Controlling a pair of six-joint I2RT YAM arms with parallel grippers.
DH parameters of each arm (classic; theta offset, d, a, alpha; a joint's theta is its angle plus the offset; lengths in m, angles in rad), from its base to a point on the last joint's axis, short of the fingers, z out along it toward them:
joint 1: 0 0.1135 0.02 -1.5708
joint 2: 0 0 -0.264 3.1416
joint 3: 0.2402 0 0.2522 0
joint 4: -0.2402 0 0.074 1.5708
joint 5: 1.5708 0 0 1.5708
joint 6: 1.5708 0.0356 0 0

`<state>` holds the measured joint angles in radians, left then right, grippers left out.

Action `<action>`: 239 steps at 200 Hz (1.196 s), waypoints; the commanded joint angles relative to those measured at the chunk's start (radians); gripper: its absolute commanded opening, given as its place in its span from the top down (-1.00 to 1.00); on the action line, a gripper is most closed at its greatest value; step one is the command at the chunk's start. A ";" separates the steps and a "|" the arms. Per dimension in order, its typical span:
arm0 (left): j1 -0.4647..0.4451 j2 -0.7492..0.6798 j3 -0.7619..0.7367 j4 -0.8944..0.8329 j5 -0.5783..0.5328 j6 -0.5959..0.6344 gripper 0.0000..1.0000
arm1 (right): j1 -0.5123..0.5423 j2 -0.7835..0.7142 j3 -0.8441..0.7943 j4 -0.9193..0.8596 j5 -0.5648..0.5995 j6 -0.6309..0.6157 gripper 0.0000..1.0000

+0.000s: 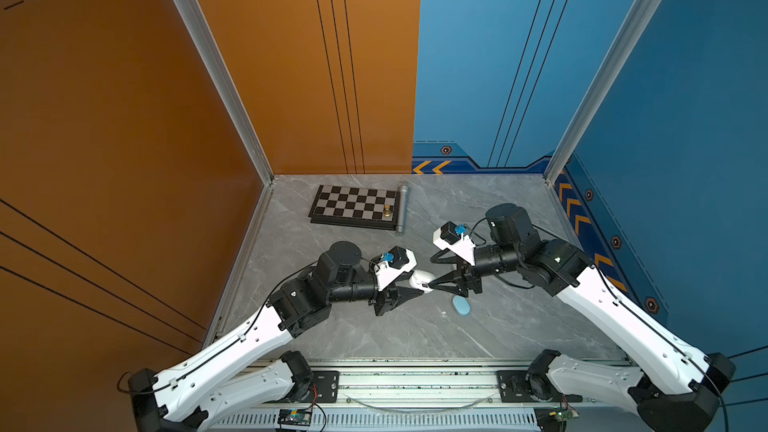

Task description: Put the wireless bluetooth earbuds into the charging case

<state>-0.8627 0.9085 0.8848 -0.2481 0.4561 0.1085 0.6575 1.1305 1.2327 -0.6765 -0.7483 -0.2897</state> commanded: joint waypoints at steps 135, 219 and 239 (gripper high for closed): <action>-0.002 0.011 0.032 0.090 0.007 -0.070 1.00 | -0.021 -0.075 -0.096 0.144 0.047 0.027 0.43; -0.002 0.023 0.044 0.093 -0.022 -0.105 0.29 | -0.019 -0.134 -0.139 0.208 0.080 0.028 1.00; 0.002 0.004 0.036 0.090 -0.057 -0.109 -0.39 | -0.020 -0.151 -0.150 0.230 0.112 0.032 1.00</action>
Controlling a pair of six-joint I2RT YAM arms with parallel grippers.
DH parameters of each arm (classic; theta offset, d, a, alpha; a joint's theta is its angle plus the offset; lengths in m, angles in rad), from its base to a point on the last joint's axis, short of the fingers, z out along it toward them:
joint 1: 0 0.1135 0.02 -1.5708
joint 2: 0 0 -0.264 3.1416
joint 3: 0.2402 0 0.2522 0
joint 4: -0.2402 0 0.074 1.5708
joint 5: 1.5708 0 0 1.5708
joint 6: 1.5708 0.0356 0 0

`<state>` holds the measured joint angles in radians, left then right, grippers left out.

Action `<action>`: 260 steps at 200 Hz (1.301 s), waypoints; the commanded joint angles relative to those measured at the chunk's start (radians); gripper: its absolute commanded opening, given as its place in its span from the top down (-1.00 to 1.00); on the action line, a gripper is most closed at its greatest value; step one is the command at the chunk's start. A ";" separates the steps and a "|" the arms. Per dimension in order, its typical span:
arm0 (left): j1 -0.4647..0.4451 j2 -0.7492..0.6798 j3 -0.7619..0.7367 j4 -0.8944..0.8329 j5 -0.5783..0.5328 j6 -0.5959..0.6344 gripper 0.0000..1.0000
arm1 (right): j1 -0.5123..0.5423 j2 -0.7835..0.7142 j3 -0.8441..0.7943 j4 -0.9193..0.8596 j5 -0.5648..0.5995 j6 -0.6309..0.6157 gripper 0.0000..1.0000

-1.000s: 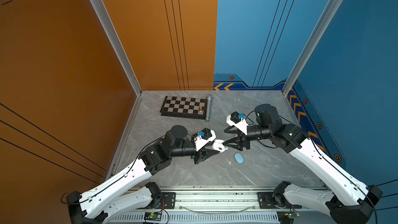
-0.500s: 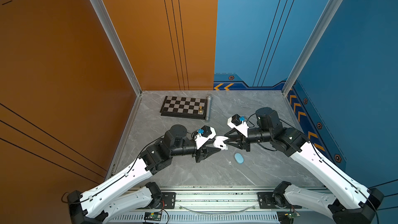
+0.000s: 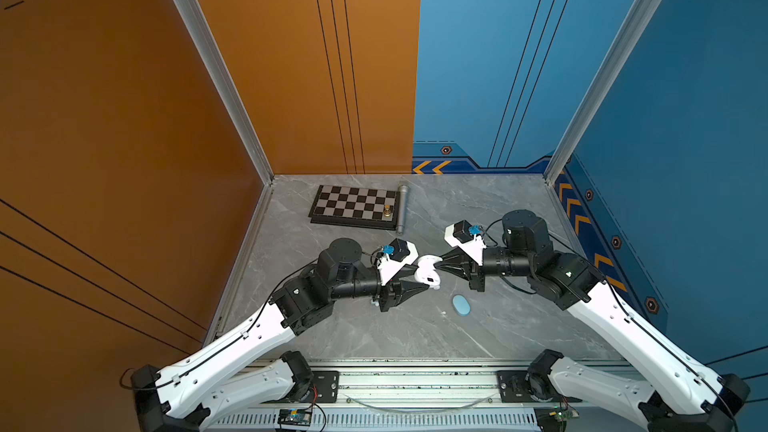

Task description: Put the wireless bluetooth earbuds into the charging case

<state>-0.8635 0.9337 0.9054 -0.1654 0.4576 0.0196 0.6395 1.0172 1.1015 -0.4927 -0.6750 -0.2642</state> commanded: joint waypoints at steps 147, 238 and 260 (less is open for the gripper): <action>0.020 0.075 0.276 -0.304 -0.139 0.231 -0.23 | 0.157 -0.011 0.022 0.019 0.308 -0.116 1.00; 0.002 0.127 0.288 -0.304 -0.163 0.246 0.52 | 0.183 -0.006 0.018 0.023 0.292 -0.104 1.00; 0.000 0.131 0.287 -0.304 -0.164 0.244 0.68 | 0.184 -0.003 0.017 0.026 0.290 -0.099 1.00</action>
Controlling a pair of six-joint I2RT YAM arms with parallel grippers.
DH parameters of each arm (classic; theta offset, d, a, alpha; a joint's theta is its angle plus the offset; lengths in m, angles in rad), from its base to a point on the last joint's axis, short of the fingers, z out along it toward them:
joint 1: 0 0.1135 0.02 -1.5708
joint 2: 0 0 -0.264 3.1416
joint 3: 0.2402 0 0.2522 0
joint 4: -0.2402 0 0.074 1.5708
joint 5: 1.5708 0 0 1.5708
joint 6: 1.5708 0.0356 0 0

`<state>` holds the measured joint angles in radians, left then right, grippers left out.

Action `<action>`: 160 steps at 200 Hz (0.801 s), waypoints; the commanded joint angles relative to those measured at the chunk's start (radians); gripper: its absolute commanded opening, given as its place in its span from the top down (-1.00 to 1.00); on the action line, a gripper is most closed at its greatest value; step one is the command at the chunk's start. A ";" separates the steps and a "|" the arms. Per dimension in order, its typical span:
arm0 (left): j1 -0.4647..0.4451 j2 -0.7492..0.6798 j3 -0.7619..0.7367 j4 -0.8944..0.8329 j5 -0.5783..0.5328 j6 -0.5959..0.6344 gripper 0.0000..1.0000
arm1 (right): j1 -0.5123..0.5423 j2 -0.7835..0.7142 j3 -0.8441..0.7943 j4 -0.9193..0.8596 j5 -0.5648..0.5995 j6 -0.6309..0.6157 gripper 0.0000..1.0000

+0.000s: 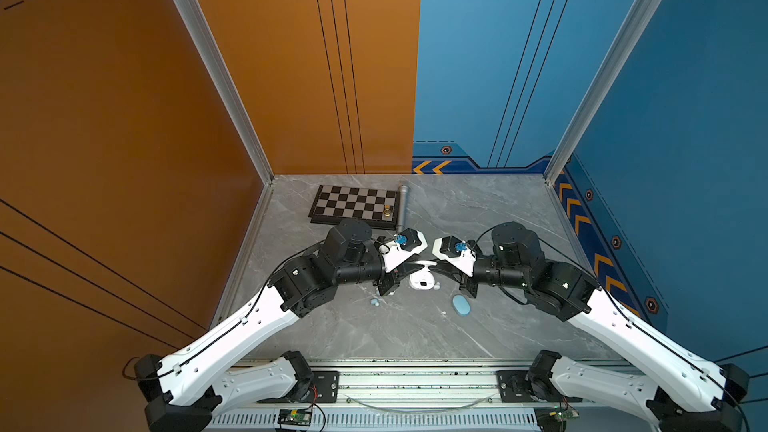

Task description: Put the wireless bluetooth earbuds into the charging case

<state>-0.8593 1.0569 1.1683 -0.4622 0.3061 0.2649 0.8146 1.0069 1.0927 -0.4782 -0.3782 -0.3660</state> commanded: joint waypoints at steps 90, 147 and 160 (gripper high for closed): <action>0.020 -0.079 -0.081 0.034 -0.105 -0.071 1.00 | -0.036 -0.007 0.025 0.107 -0.035 0.097 0.29; 0.075 -0.192 -0.131 0.033 -0.128 -0.133 1.00 | -0.174 -0.069 -0.003 0.115 0.071 0.446 0.02; 0.088 -0.202 -0.130 0.034 -0.134 -0.167 1.00 | -0.231 -0.050 -0.003 0.085 0.068 0.599 0.09</action>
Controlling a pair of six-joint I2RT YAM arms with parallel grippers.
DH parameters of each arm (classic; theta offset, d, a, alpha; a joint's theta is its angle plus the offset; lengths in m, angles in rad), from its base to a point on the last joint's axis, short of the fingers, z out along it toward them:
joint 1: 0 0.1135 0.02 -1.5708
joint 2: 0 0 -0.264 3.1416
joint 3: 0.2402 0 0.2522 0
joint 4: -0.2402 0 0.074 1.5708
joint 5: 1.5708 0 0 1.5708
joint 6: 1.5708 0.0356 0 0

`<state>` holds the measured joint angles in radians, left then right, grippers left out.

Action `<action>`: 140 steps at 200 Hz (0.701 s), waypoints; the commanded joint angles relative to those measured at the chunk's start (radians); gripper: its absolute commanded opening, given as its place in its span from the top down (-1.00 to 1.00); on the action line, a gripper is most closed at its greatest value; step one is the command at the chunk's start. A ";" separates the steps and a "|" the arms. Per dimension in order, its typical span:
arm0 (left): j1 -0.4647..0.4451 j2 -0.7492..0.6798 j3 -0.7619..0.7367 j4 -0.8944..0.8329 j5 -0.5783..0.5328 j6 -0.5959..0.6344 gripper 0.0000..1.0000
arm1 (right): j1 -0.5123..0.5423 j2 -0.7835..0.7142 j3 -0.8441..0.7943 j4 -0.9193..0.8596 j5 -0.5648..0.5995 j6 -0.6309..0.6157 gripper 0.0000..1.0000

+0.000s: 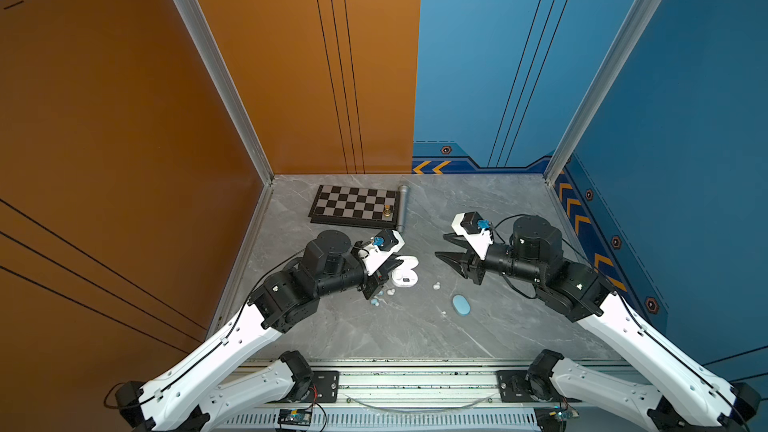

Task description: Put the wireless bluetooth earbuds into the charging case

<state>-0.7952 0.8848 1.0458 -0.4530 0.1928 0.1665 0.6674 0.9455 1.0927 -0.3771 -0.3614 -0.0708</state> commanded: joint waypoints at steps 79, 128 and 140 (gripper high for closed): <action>0.118 -0.065 -0.009 0.039 0.057 -0.172 1.00 | -0.107 0.271 -0.063 -0.240 0.129 0.022 0.33; 0.128 -0.105 -0.100 0.060 0.092 -0.278 1.00 | -0.030 0.379 -0.175 -0.143 0.134 -0.530 0.20; 0.129 -0.120 -0.118 0.067 0.094 -0.290 1.00 | -0.029 0.407 -0.185 -0.130 0.080 -0.639 0.18</action>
<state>-0.6743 0.7986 0.9581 -0.4225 0.2470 -0.0624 0.6239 1.3205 0.9333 -0.5503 -0.2325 -0.3573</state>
